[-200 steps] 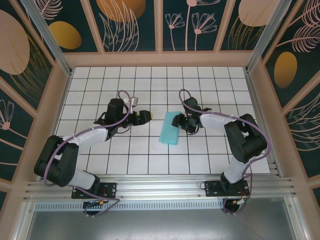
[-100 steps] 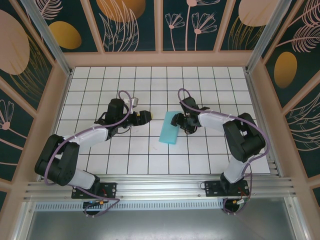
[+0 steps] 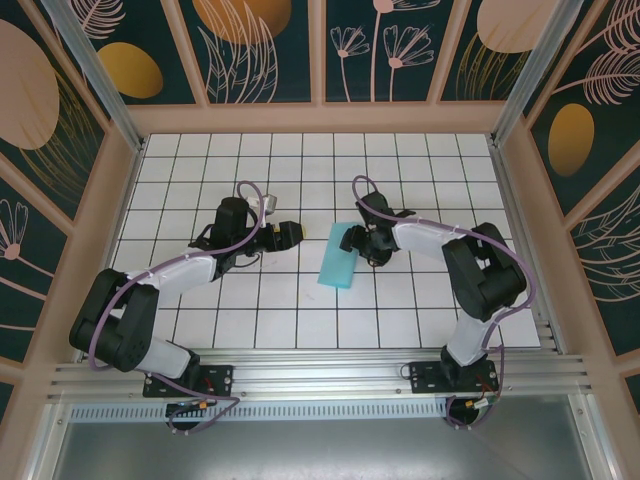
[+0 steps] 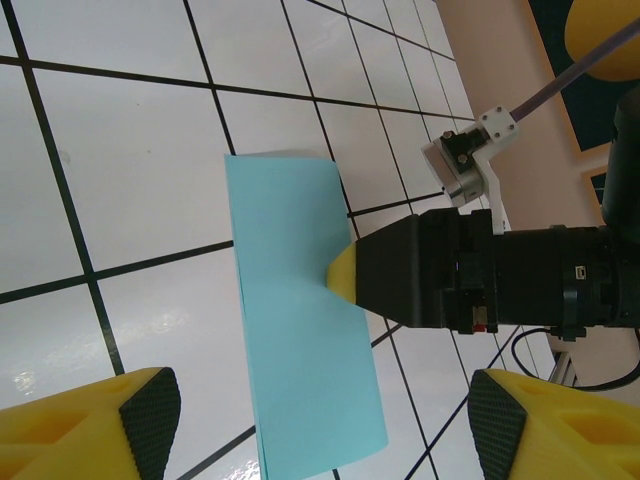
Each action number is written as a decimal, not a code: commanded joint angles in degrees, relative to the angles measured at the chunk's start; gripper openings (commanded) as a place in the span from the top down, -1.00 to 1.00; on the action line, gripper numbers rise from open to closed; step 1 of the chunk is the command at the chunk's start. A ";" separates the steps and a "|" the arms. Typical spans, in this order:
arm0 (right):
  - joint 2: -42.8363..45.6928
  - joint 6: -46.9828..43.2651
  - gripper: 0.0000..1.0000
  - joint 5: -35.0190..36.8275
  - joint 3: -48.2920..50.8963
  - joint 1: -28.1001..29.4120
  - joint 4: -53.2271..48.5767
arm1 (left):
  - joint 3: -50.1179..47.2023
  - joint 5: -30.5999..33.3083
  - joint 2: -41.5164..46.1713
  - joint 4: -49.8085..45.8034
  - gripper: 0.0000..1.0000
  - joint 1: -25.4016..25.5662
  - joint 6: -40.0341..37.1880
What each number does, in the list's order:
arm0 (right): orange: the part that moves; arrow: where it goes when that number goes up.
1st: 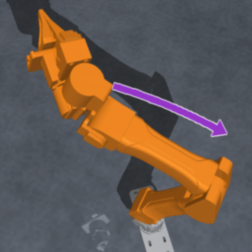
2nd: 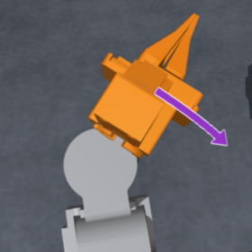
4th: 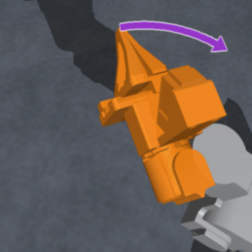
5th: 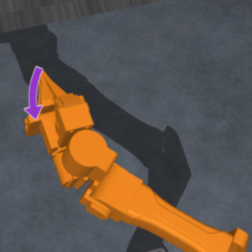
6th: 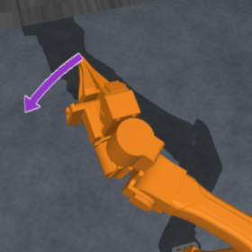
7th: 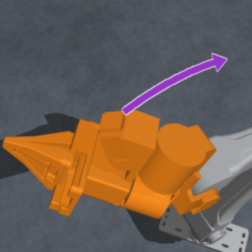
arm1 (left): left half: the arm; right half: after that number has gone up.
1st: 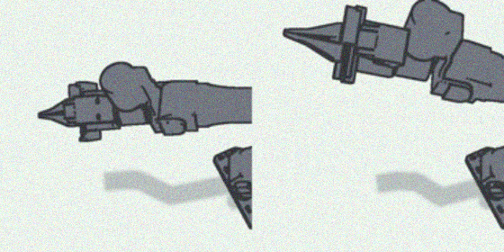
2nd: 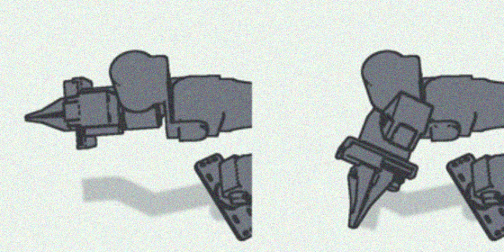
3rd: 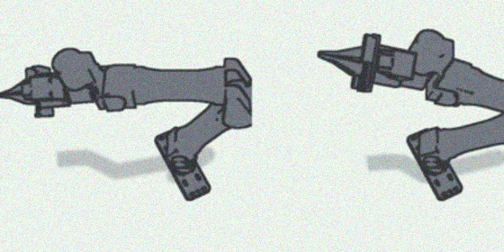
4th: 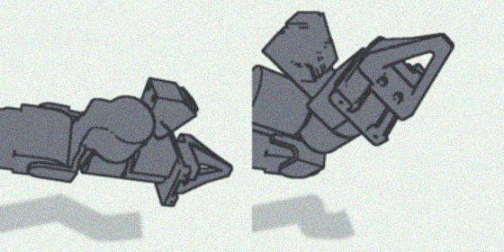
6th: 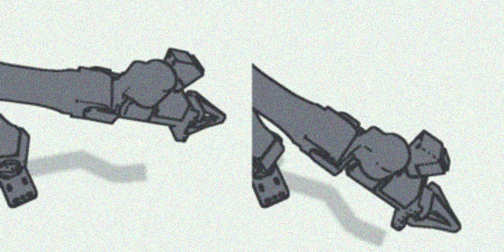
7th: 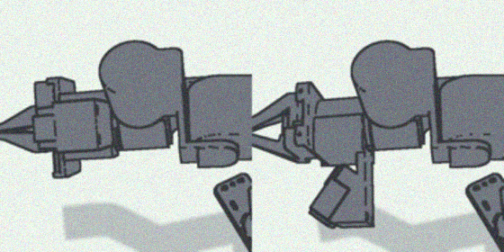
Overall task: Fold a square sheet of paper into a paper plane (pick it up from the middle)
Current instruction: Fold the square sheet of paper in half at the center of the table.
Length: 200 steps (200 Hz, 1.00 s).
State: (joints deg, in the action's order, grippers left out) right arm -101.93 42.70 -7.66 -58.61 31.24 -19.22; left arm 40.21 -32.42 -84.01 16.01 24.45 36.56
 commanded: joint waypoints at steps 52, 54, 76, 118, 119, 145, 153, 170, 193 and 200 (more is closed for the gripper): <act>-7.23 0.23 -0.43 2.05 0.47 1.29 -1.24 | 0.91 -1.00 -0.19 -0.81 -0.57 0.34 -1.58; -7.30 0.20 -0.42 2.15 0.48 1.28 -1.32 | 0.97 -1.02 -0.21 -0.81 -0.57 0.34 -1.58; -7.37 0.87 -0.41 2.57 0.51 1.28 -1.37 | 1.11 -1.05 -0.19 -0.96 -0.57 0.29 -1.57; -7.75 0.79 -0.37 3.00 0.59 1.36 -1.53 | 1.18 -0.98 -0.41 -0.87 -0.57 0.31 -1.36; -7.75 0.76 -0.37 3.00 0.60 1.32 -1.52 | 1.19 -1.02 -0.43 -0.84 -0.57 0.28 -1.33; -8.54 0.54 -0.38 3.18 0.21 1.36 -1.81 | 1.28 -1.16 -0.73 -0.80 -0.56 0.34 -1.23; -8.67 0.51 -0.38 3.18 0.03 1.45 -1.78 | 1.32 -1.33 -0.92 -0.53 -0.55 0.30 -1.18; -9.00 0.72 -0.38 3.18 -0.01 1.45 -1.60 | 1.52 -1.72 -1.64 -0.08 -0.53 0.34 -0.63; -9.39 0.81 -0.38 3.83 -0.19 1.46 -2.16 | 1.86 -1.53 -3.01 0.86 -0.39 0.62 0.76; -9.47 0.76 -0.37 3.97 -0.11 1.45 -2.24 | 2.33 -1.20 -3.89 0.92 -0.29 1.05 1.30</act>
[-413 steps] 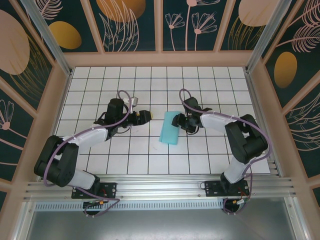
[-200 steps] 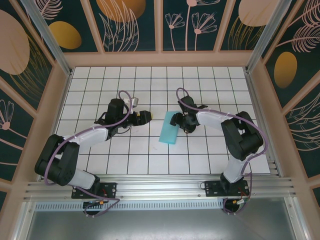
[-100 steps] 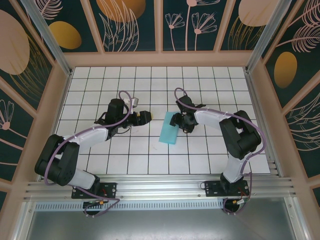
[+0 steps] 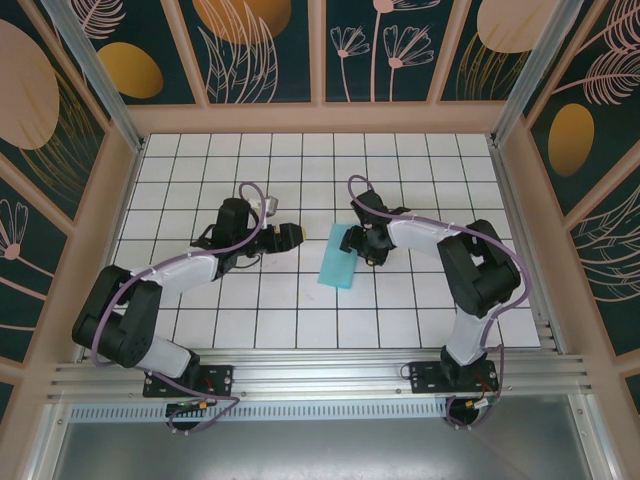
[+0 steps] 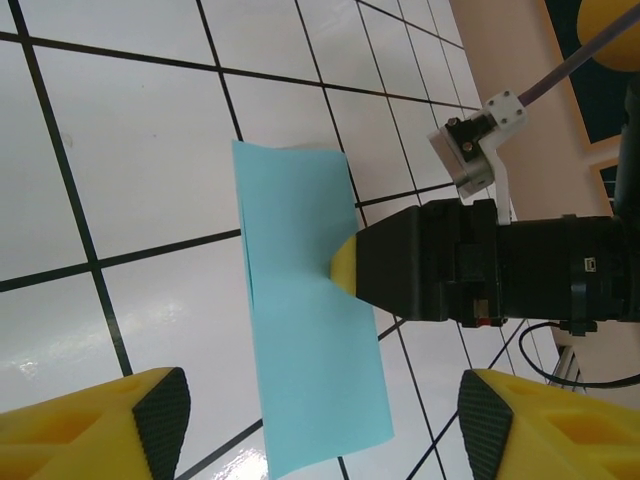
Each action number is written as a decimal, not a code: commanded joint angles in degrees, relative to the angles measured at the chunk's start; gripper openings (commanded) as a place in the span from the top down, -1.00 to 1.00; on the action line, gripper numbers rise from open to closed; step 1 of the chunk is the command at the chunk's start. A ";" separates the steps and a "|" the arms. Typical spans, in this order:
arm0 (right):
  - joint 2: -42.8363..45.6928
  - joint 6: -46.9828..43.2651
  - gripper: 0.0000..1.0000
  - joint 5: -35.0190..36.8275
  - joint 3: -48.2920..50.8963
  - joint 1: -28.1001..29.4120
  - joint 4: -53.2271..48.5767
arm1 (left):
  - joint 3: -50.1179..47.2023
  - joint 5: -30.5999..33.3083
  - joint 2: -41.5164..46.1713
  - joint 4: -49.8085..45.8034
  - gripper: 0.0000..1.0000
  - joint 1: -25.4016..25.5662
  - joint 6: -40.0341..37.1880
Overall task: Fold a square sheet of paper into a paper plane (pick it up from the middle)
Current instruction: Fold the square sheet of paper in half at the center of the table, then hold the square sheet of paper at the center of the table.
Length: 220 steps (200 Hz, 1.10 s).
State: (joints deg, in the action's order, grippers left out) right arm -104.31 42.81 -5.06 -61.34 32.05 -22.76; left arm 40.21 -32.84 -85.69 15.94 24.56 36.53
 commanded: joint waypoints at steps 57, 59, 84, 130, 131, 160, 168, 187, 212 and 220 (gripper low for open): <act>-7.31 1.04 -0.38 1.63 3.16 0.71 1.31 | 10.43 4.35 -11.91 -0.88 0.38 6.30 5.74; -7.35 0.98 -0.38 1.57 3.16 0.66 1.32 | 10.62 4.47 -12.08 -0.91 0.39 6.36 5.85; -7.46 0.86 -0.37 1.85 3.07 0.66 1.01 | 14.46 4.83 -16.83 -2.36 0.54 8.26 5.99; -7.33 0.95 -0.38 2.12 3.97 0.73 1.01 | 18.41 6.18 -22.01 -4.61 0.90 9.98 6.64; -7.32 0.96 -0.38 2.09 4.00 0.73 0.99 | 18.46 6.19 -22.08 -4.70 0.90 10.03 6.63; -7.29 0.98 -0.39 2.34 4.31 0.90 1.10 | 20.53 6.39 -24.54 -6.12 1.00 10.41 6.55; -7.39 1.02 -0.39 2.34 4.31 0.88 1.04 | 21.02 6.54 -25.09 -6.52 1.00 10.53 6.50; -7.65 1.01 -0.39 2.07 4.32 0.89 1.32 | 21.71 7.35 -26.11 -7.59 1.00 10.60 6.53; -7.72 1.31 -0.39 2.07 4.65 0.82 1.50 | 22.57 7.35 -27.44 -8.42 1.00 10.69 6.18; -7.74 1.33 -0.39 2.07 4.64 0.92 1.49 | 22.72 7.43 -27.73 -8.58 1.00 10.83 6.14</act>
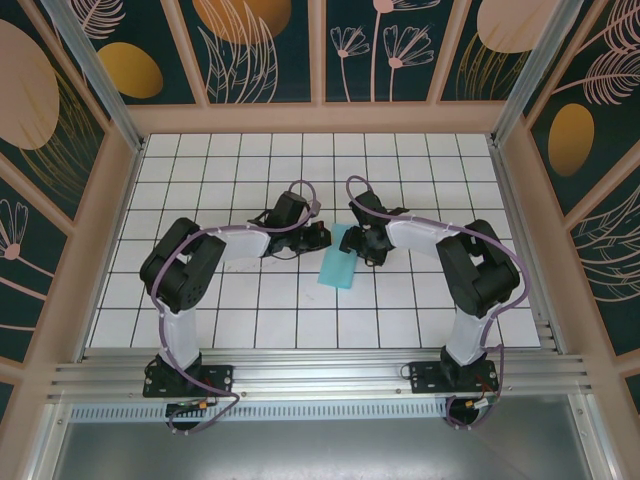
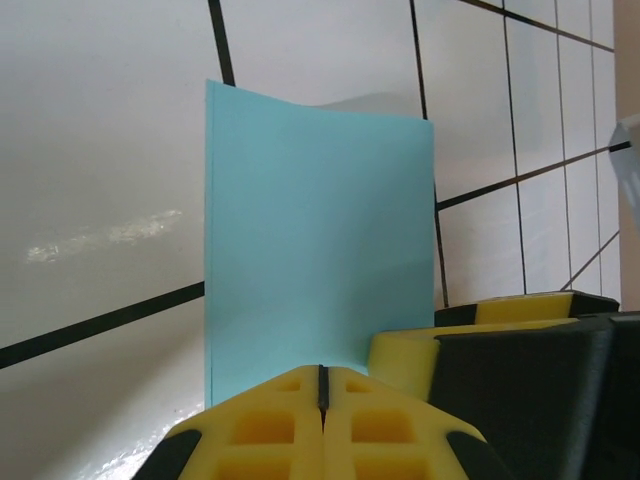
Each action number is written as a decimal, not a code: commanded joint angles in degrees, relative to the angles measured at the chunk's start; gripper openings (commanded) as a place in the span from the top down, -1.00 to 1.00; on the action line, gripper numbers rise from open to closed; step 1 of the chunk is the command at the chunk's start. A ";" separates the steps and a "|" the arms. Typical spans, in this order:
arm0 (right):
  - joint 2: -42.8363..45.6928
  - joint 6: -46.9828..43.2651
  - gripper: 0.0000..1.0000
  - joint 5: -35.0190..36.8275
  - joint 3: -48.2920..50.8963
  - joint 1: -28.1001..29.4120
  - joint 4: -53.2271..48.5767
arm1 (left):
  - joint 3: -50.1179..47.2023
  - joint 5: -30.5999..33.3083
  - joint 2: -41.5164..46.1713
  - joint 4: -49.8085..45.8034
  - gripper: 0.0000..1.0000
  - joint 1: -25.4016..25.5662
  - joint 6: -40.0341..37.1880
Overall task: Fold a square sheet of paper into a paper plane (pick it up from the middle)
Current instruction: Hold the square sheet of paper at the center of the table.
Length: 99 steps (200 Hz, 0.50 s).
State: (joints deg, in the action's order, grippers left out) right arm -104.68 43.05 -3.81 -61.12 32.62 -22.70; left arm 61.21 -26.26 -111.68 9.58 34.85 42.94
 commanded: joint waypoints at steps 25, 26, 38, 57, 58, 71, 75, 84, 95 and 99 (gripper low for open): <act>-7.58 1.03 -0.39 0.73 4.25 0.38 1.35 | 2.41 -0.34 -2.93 -2.14 1.00 0.66 -0.57; -7.61 1.05 -0.39 0.74 4.21 0.36 1.35 | 2.42 -0.35 -2.97 -2.17 1.00 0.66 -0.57; -7.57 0.90 -0.39 0.88 4.09 0.43 1.08 | 2.68 -0.48 -3.51 -2.20 1.00 0.68 -0.59; -7.66 0.96 -0.40 1.00 4.07 0.47 0.99 | 3.28 -0.25 -4.30 -3.19 1.00 0.80 -1.07; -7.65 0.93 -0.39 1.00 4.08 0.45 0.95 | 3.33 -0.22 -4.36 -3.27 1.00 0.77 -1.09; -7.72 0.92 -0.39 1.00 3.93 0.43 0.95 | 3.55 0.59 -4.83 -4.15 1.00 0.74 -1.28; -7.65 0.92 -0.39 1.00 3.99 0.43 0.90 | 3.56 0.80 -4.97 -4.43 1.00 0.74 -1.33; -7.81 0.95 -0.40 1.09 3.98 0.43 0.90 | 3.57 1.12 -5.30 -4.85 1.00 0.74 -1.41; -7.77 0.91 -0.40 1.07 3.83 0.43 0.90 | 3.65 2.04 -5.68 -5.87 1.00 0.90 -1.60; -7.73 0.90 -0.40 1.09 3.78 0.43 0.92 | 3.78 2.45 -5.81 -6.41 1.00 0.94 -1.75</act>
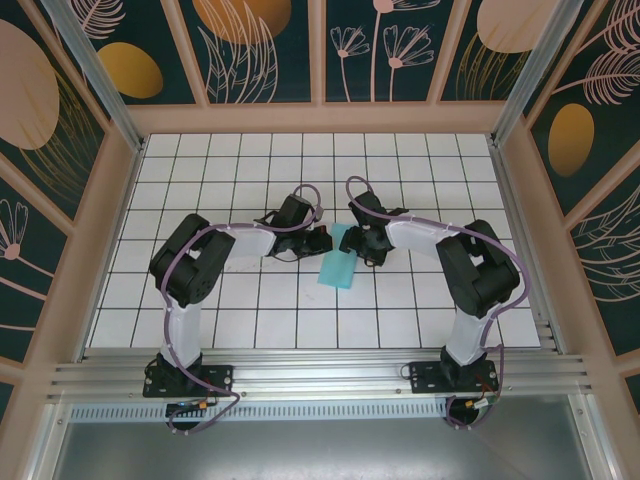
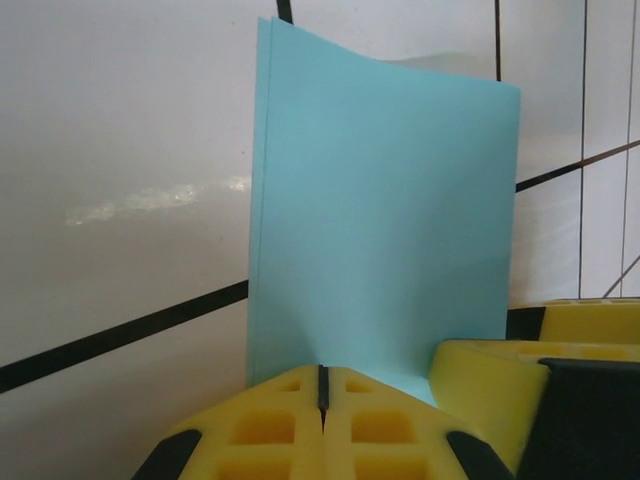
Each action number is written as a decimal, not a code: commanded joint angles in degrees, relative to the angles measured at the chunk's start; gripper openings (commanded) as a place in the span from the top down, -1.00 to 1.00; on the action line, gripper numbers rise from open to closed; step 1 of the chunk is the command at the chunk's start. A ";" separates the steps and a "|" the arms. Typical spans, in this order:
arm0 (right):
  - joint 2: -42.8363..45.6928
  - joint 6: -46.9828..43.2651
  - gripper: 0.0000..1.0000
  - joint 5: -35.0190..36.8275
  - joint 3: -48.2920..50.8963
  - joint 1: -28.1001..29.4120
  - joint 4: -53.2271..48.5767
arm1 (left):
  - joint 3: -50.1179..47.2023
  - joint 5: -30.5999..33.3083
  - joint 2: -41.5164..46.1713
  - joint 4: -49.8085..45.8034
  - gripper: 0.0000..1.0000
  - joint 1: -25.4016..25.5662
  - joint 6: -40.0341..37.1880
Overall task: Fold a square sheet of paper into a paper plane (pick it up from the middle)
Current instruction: Hold the square sheet of paper at the center of the table, then fold the square sheet of paper in half at the center of the table.
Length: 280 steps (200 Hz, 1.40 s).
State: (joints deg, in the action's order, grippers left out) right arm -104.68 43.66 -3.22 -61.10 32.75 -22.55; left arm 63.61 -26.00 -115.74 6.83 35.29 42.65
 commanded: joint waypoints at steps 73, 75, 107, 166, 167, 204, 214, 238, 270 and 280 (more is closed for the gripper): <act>-7.53 -0.05 -0.42 0.56 0.66 0.56 -0.65 | 1.07 3.99 -2.97 -6.40 1.00 0.58 -2.74; -7.42 -0.06 -0.42 0.62 0.53 0.58 -0.72 | 1.07 3.95 -2.99 -6.39 1.00 0.69 -2.75; -3.99 -1.01 -0.48 1.34 -2.51 0.61 -2.27 | 1.07 3.94 -3.26 -6.57 1.00 0.66 -2.92; 9.99 0.32 -0.52 1.90 1.80 -0.11 2.78 | 1.12 4.03 -3.55 -6.83 1.00 0.66 -3.15; 10.18 0.35 -0.51 1.72 1.96 -0.13 3.04 | 1.14 4.03 -3.53 -6.83 1.00 0.66 -3.13; 16.00 3.02 0.34 -10.62 11.23 -2.70 15.96 | 1.07 4.12 -3.63 -7.10 1.00 0.66 -3.45; 17.08 4.17 0.64 -12.91 13.29 -3.12 19.07 | 1.07 4.11 -3.67 -7.20 1.00 0.66 -3.52; 17.87 6.01 0.82 -18.35 16.71 -3.47 26.12 | 1.16 4.07 -3.77 -7.18 1.00 0.68 -3.48; 16.39 7.17 0.85 -22.19 18.43 -3.97 30.65 | 1.16 4.05 -3.94 -7.36 1.00 0.66 -3.67; 16.02 7.32 0.87 -22.47 18.31 -4.00 31.09 | 1.16 3.88 -3.95 -7.47 1.00 0.66 -3.80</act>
State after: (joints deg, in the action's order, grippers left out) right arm -88.14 49.34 -20.75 -43.46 29.28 1.56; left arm 65.04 -24.56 -116.33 4.25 35.59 40.53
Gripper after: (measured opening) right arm 0.081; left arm 0.070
